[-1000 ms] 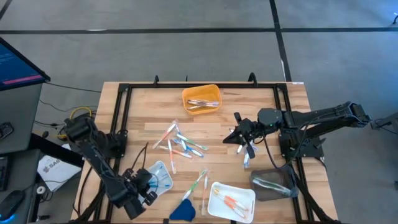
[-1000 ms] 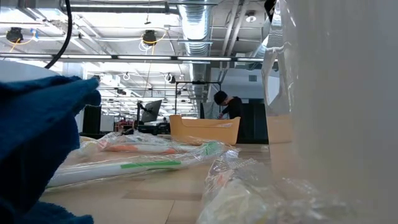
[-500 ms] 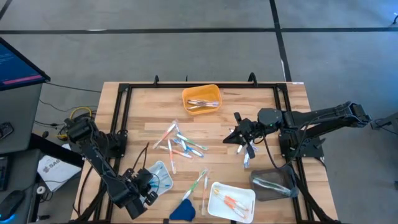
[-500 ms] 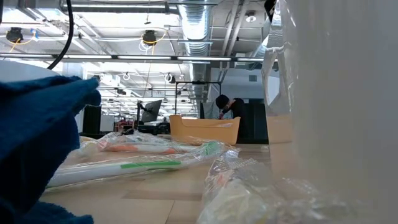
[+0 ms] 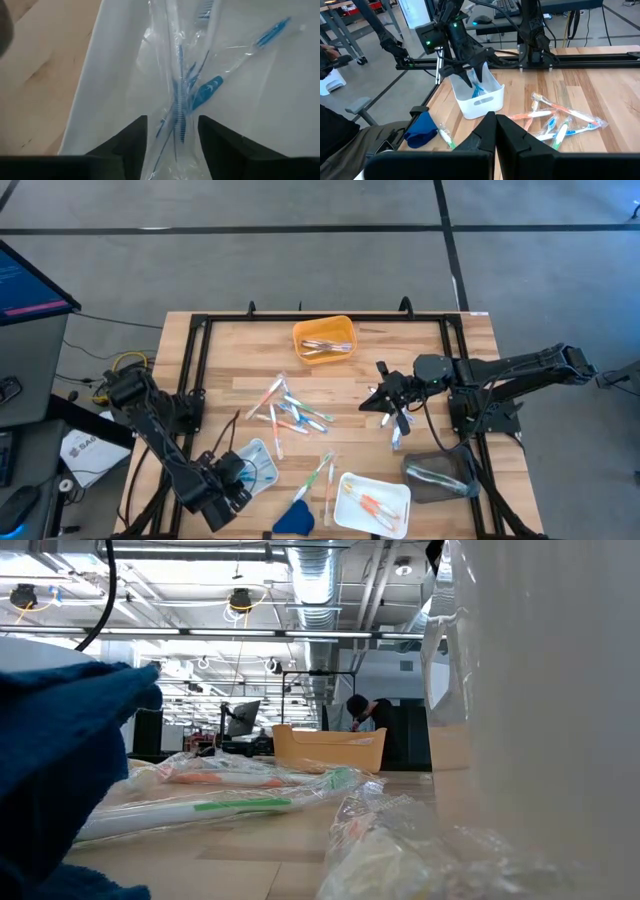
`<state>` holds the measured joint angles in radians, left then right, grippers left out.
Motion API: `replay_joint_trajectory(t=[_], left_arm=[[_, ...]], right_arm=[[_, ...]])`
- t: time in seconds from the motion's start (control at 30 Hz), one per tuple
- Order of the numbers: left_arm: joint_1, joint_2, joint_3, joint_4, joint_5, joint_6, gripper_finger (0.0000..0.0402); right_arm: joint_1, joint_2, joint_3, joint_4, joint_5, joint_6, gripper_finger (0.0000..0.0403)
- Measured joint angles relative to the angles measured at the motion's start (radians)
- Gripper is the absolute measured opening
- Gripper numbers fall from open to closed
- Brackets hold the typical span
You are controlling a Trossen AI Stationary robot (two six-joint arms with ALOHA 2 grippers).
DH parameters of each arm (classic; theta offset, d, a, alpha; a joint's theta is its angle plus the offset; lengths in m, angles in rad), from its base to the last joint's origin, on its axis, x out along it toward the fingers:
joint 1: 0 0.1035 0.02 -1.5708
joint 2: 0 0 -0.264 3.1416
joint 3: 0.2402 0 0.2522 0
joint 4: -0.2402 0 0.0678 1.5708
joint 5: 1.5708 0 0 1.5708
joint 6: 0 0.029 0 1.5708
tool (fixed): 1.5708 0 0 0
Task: Pick & Place Toothbrushes
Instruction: Put the blue toothbrush into the left white bin, then put the green toothbrush into the black bin
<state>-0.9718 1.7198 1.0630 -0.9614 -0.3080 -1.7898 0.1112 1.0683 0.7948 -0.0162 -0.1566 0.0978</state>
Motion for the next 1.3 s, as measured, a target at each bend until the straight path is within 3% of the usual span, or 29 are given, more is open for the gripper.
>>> replay_joint_trajectory(t=[0.2, 0.43, 0.6, 0.8, 0.93, 1.3], left_arm=[[0.01, -0.059, 0.0, -0.001, -0.016, 0.006, 0.0192], [0.009, -0.163, 0.0, -0.003, -0.102, 0.057, 0.0184], [0.009, -0.225, 0.0, -0.003, -0.22, 0.131, 0.0176], [0.015, -0.267, 0.0, -0.002, -0.457, 0.303, 0.0176], [0.054, -0.267, 0.0, -0.001, -0.516, 0.41, 0.0173], [0.267, -0.267, 0.0, 0.005, -0.56, 0.661, 0.0168]], right_arm=[[0.0, 0.0, 0.0, 0.0, 0.0, 0.0, 0.0], [0.0, 0.0, 0.0, 0.001, 0.0, 0.0, 0.0], [-0.001, 0.0, 0.0, 0.001, 0.0, -0.001, 0.0], [-0.006, 0.0, 0.0, 0.002, 0.0, -0.003, 0.0], [-0.021, 0.0, 0.0, 0.002, 0.0, -0.018, 0.0], [-0.081, 0.0, 0.0, 0.001, 0.005, -0.03, 0.0]])
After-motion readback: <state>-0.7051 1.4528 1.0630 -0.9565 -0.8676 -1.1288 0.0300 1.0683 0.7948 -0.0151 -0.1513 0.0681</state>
